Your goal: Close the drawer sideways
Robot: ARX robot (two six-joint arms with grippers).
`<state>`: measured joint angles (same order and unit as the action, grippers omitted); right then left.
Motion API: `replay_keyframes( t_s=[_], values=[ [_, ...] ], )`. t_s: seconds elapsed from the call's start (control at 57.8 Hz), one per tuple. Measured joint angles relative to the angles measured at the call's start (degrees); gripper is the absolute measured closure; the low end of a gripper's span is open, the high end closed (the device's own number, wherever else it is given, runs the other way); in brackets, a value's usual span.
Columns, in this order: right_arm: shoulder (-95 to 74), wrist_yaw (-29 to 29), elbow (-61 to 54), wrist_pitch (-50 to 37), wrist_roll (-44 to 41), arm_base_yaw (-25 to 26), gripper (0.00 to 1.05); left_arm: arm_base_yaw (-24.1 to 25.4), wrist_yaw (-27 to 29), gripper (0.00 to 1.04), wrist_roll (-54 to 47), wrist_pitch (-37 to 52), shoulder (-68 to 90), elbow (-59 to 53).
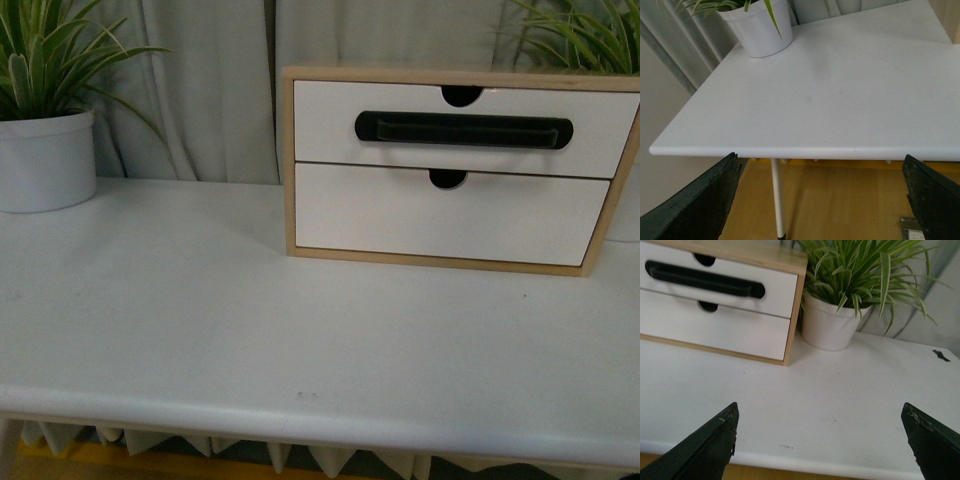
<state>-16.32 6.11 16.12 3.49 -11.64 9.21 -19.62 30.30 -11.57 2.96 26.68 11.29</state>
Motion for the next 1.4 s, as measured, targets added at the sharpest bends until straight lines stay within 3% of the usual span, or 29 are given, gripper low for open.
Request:
replay_keyframes(
  t_s=[0.104, 0.139, 0.242, 0.329, 0.537, 0.589, 0.623, 0.866, 0.97, 1.403],
  values=[
    [0.17, 0.26, -0.09, 0.04, 1.55, 0.09, 0.1, 0.17, -0.92, 0.07, 1.33, 0.22, -0.04, -0.11],
    [1.36, 2.01, -0.55, -0.15, 3.19, 0.57, 0.14, 1.75, -6.27, 0.13, 3.52, 4.92, -1.14, -1.88],
    [6.14, 2.64, -3.52, -0.66, 7.91, -0.04, 0.32, 5.64, -16.2, 0.31, 8.2, 12.41, -4.5, -5.6],
    [8.02, -4.92, -5.11, -1.07, 9.68, -6.27, 0.47, 7.93, -19.06, 0.45, 9.94, 12.31, -6.69, -6.38],
    [10.12, -5.92, -8.79, -1.9, 10.67, -8.94, 0.83, 12.02, -23.21, 0.81, 10.84, 9.94, -10.56, -8.17],
    [10.73, -5.88, -9.4, -2.1, 10.67, -8.94, 0.94, 16.37, -28.98, 0.94, 10.93, 8.83, -12.04, -8.57],
    [11.15, -5.86, -9.9, -2.27, 10.69, -8.94, 1.03, 18.47, -29.62, 1.01, 11.21, 8.31, -12.83, -8.81],
    [12.83, -5.92, -12.02, -2.73, 10.91, -8.98, 1.04, 19.47, -30.21, 1.01, 11.61, 6.88, -16.96, -10.75],
    [13.38, -6.01, -12.76, -2.89, 10.91, -8.98, 1.04, 19.5, -30.29, 1.01, 11.63, -2.27, -24.92, -10.71],
    [16.09, -6.01, -15.72, -3.28, 10.95, -8.98, 1.04, 19.5, -30.27, 1.01, 11.65, -2.93, -26.43, -10.71]
  ],
)
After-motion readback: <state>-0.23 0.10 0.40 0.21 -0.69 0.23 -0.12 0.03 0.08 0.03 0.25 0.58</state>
